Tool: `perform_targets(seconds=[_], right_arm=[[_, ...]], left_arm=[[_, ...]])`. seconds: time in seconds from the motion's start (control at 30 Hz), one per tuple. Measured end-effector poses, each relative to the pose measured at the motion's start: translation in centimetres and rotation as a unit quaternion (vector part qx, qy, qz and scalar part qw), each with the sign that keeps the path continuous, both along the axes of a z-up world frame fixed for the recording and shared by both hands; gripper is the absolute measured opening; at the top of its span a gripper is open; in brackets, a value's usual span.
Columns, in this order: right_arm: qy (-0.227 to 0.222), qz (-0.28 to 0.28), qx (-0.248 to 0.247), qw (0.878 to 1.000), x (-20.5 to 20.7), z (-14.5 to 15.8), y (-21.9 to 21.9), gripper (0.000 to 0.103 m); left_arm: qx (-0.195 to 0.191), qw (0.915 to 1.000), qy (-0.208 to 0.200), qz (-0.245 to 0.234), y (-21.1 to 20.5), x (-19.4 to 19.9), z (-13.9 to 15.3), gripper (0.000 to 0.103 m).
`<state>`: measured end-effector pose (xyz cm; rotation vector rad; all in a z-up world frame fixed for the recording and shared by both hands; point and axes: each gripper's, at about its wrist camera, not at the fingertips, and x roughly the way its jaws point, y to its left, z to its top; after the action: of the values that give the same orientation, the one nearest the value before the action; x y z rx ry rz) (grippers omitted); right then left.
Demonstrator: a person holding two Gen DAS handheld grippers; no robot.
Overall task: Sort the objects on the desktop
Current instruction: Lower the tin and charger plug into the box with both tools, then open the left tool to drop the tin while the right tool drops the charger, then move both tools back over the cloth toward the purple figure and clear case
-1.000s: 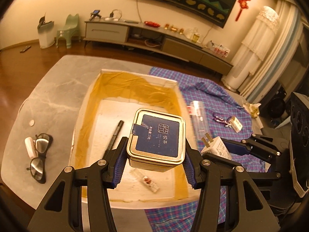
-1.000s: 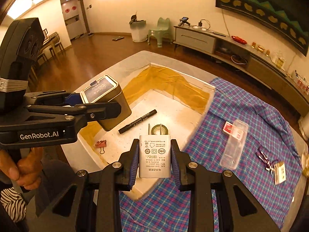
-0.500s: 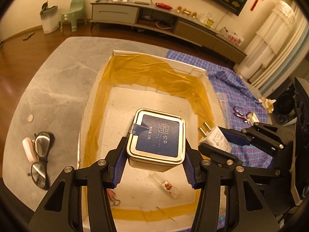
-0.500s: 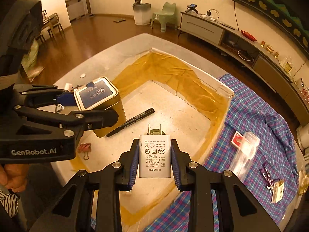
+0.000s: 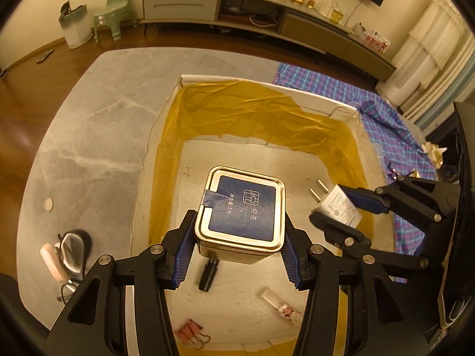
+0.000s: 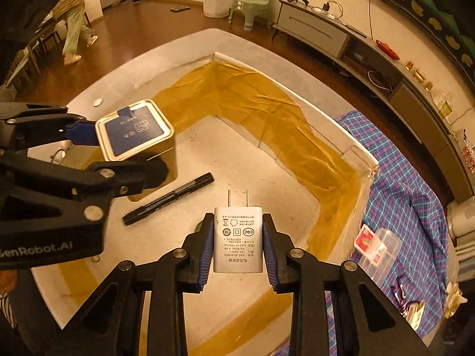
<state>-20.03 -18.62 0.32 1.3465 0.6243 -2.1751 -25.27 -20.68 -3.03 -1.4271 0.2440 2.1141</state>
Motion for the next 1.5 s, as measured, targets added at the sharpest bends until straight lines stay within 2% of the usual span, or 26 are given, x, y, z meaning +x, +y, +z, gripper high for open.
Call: perform_targets(seconds=[0.33,0.47,0.73,0.93,1.13,1.5], right_arm=[[-0.017,0.006,0.049,0.999,-2.5,-1.8,-0.9,0.032],[-0.023,0.005,0.064,0.998,-3.4,-2.3,-1.1,0.032],[-0.029,0.001,0.078,0.997,-4.5,-2.4,-1.2,0.032],[-0.032,-0.005,0.082,0.996,-4.9,-2.7,-0.8,0.032],[-0.03,-0.008,0.073,0.997,-4.7,-2.5,-0.6,0.032],[-0.026,-0.011,0.044,0.999,-3.3,-0.4,0.3,0.043]], left_arm=[[-0.036,0.9991,-0.02,-0.002,1.0,-2.8,-2.2,0.055],[-0.048,0.9987,-0.013,-0.01,2.0,-3.3,-2.4,0.055],[-0.087,0.9956,0.027,-0.022,3.6,-3.4,-2.8,0.055],[-0.102,0.9932,0.049,-0.027,4.2,-3.6,-2.9,0.056],[-0.105,0.9907,0.08,-0.032,4.8,-3.4,-2.0,0.056],[-0.075,0.9931,0.085,-0.029,3.3,-2.2,0.6,0.056]])
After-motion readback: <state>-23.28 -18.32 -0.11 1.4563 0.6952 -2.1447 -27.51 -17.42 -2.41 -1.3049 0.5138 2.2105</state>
